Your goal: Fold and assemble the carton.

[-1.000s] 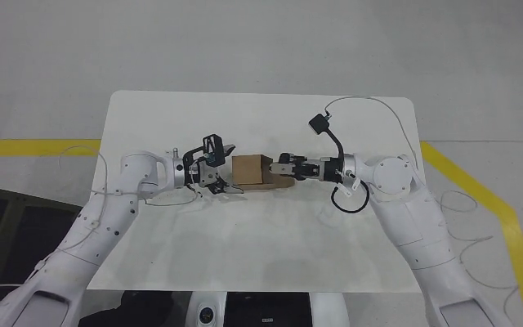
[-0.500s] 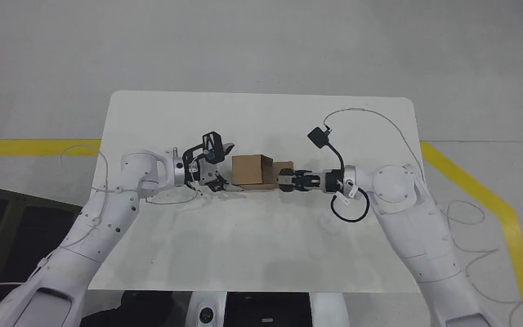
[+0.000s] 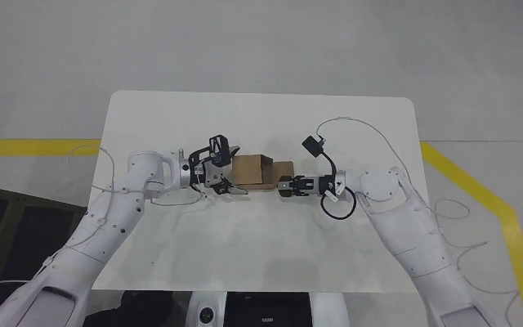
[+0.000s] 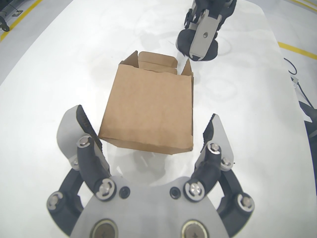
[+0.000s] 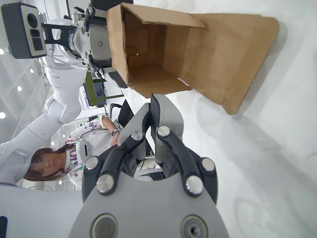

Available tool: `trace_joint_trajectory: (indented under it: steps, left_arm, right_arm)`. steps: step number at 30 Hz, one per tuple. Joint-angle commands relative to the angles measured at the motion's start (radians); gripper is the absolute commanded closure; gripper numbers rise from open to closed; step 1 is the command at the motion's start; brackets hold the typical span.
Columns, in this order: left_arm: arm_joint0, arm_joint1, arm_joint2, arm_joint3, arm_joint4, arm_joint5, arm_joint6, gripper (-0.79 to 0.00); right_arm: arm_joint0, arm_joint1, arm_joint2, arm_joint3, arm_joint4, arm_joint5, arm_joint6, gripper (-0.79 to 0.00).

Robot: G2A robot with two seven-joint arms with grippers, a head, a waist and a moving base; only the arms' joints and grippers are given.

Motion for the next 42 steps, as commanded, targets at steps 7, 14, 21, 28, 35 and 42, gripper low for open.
trace_joint_trajectory:
  steps: [7, 14, 21, 28, 35, 42]
  left_arm:
    - [-0.007, -0.005, 0.004, 0.004, -0.004, -0.02, -0.02, -0.785]
    - [-0.006, -0.005, -0.006, 0.012, -0.016, -0.036, -0.033, -0.785]
    - [-0.004, -0.004, -0.019, 0.016, -0.028, -0.037, -0.045, -0.785]
    - [-0.001, -0.003, -0.033, 0.017, -0.05, -0.041, -0.063, -0.785]
    - [0.007, -0.002, -0.044, 0.01, -0.064, -0.039, -0.077, -0.785]
    - [0.012, -0.002, -0.05, 0.004, -0.073, -0.04, -0.085, -0.785]
  right_arm:
    - [0.084, -0.027, -0.073, 0.117, 0.042, -0.068, -0.03, 0.0]
    - [0.16, -0.062, -0.154, 0.221, 0.094, -0.138, -0.033, 0.0]
    - [0.219, -0.101, -0.225, 0.319, 0.155, -0.2, -0.034, 0.0]
    - [0.229, -0.096, -0.211, 0.313, 0.14, -0.219, -0.011, 0.0]
    - [0.188, -0.068, -0.167, 0.221, 0.072, -0.191, -0.003, 0.0]
    - [0.188, -0.068, -0.167, 0.221, 0.072, -0.191, -0.003, 0.0]
